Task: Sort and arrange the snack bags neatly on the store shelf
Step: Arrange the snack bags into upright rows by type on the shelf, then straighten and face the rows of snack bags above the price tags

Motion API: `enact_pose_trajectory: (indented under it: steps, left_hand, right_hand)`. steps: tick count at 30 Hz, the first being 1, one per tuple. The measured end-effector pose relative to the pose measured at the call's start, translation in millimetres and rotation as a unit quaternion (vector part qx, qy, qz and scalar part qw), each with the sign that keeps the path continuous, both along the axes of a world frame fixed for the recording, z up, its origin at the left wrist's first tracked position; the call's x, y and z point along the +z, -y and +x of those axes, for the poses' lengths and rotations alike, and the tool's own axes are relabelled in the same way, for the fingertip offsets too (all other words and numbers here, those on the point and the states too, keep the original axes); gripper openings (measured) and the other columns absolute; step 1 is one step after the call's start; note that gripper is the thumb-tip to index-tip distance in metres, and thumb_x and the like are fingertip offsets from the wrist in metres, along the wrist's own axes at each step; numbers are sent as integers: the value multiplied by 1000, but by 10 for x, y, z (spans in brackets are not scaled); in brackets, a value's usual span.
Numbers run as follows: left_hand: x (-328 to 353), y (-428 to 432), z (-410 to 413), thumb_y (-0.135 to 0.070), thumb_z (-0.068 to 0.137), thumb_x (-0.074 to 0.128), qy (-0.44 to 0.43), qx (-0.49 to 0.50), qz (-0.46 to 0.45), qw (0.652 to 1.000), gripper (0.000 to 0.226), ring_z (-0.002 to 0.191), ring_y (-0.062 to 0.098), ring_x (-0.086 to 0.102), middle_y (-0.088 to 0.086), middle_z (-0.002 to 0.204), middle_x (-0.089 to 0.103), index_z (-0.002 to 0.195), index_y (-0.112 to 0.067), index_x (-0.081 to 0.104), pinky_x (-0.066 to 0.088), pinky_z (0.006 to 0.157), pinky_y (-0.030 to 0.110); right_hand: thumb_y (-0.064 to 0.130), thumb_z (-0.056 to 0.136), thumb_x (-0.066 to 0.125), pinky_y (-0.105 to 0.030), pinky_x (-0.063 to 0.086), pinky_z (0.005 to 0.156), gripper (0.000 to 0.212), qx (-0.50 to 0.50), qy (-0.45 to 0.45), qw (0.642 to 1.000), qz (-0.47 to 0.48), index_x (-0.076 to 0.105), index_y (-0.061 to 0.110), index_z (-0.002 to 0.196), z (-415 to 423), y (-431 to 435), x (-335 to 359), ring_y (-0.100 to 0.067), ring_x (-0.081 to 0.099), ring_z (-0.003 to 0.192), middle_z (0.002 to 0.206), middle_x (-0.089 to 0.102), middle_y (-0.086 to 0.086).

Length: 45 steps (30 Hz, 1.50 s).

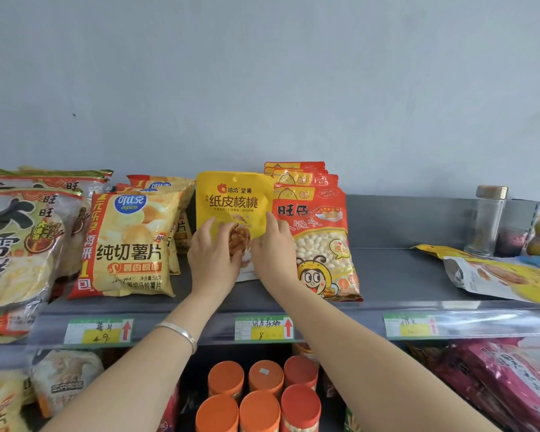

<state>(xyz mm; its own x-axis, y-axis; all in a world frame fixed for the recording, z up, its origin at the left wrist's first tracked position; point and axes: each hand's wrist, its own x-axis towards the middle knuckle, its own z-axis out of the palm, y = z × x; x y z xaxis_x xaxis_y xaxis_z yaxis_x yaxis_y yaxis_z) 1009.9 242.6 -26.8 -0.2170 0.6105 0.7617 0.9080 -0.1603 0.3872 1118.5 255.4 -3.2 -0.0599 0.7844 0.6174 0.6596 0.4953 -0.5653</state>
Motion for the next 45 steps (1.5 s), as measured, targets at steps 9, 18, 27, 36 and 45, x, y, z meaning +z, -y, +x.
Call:
enact_pose_trajectory:
  steps: [9, 18, 27, 36, 45]
  left_hand:
    - [342, -90, 920, -16, 88, 61, -46, -104, 45, 993, 36, 122, 28, 46, 6, 129, 54, 123, -15, 60, 37, 97, 40]
    - [326, -315, 2431, -16, 89, 57, -78, -222, -19, 972, 30, 119, 23, 48, 3, 126, 55, 119, -18, 61, 38, 96, 34]
    - [94, -535, 3658, -32, 93, 52, -28, -303, -228, 925, 45, 130, 29, 38, 6, 142, 38, 136, -27, 41, 35, 105, 44]
    - [-57, -827, 4214, -45, 90, 52, -36, -312, -290, 904, 58, 133, 28, 35, 4, 146, 30, 143, -28, 35, 33, 108, 42]
    - [-117, -860, 4243, -63, 85, 48, -106, -239, -330, 907, 67, 130, 32, 35, -9, 154, 11, 144, -44, 22, 35, 103, 40]
  right_hand:
    - [19, 95, 44, -42, 44, 89, 38, -89, 119, 984, 96, 53, 17, 132, 946, -113, 203, -33, 46, 120, 132, 52, -6]
    - [21, 95, 44, -40, 38, 95, 39, -205, 143, 968, 15, 51, 21, 134, 2825, -281, 133, -31, 39, 127, 136, 48, -4]
    - [30, 95, 43, -44, 37, 98, 37, -255, 168, 945, -115, 50, 20, 130, 4060, -469, 77, -32, 40, 126, 134, 47, -8]
    - [40, 96, 41, -47, 36, 97, 40, -308, 170, 916, -194, 48, 21, 130, 4645, -614, -7, -35, 40, 127, 136, 44, -10]
    - [39, 89, 44, -43, 43, 88, 45, -327, 68, 900, -282, 46, 16, 128, 4966, -716, -67, -39, 51, 113, 133, 37, -12]
